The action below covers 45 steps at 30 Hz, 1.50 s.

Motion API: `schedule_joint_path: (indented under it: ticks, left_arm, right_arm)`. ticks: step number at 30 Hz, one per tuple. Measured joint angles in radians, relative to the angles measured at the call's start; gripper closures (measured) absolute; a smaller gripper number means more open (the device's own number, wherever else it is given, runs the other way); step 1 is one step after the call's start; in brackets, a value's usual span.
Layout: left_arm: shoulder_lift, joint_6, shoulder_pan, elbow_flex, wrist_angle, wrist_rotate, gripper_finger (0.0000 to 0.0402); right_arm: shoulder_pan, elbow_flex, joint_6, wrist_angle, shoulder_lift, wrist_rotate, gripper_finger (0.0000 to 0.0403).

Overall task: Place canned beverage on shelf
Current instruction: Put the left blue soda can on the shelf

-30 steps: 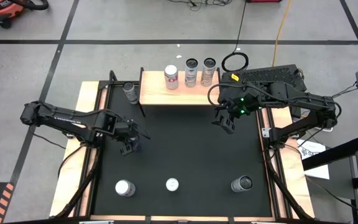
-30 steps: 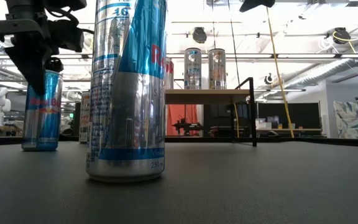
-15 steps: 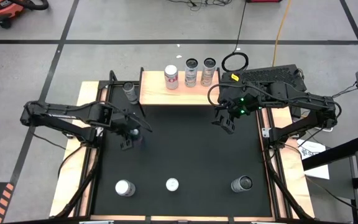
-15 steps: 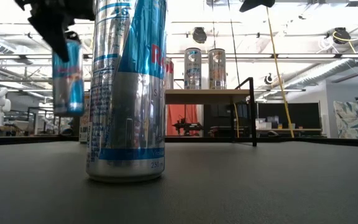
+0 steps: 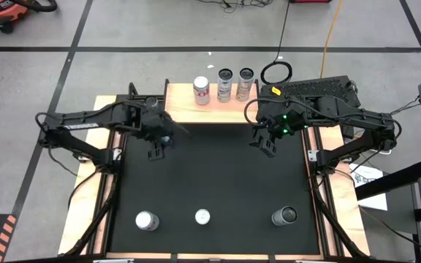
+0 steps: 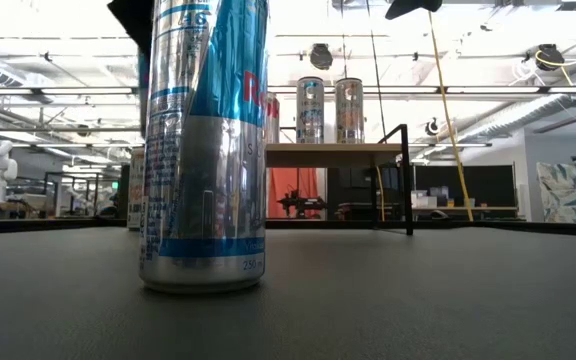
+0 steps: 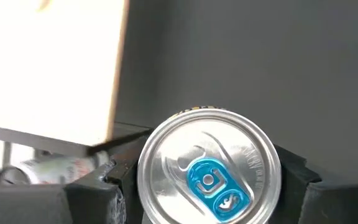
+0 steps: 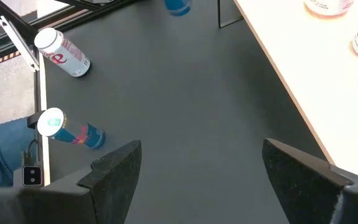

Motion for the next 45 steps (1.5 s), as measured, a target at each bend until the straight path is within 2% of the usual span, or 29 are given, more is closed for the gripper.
schedule_joint_path:
  ticks: [16,22,28,35,45]
  left_arm:
    - [0.083,0.382,0.233,0.188,-0.058,0.081,0.0173]
    - [0.135,0.477,0.324,0.259,-0.069,0.093,0.0173]
    - [0.204,0.55,0.41,0.336,-0.07,0.095,0.0173]
    - [0.267,0.601,0.49,0.408,-0.086,0.201,0.0173]
    - [0.342,0.664,0.582,0.451,-0.068,0.232,0.0173]
  right_arm:
    - [0.0,0.0,0.0,0.003,0.0,0.001,0.0087]
    - [0.0,0.0,0.0,0.0,0.016,0.07,0.0087]
    - [0.0,0.0,0.0,0.0,0.053,0.071,0.0087]
    - [0.0,0.0,-0.036,-0.003,0.087,0.071,0.0087]
    - [0.0,0.0,-0.037,0.01,0.092,0.07,0.0087]
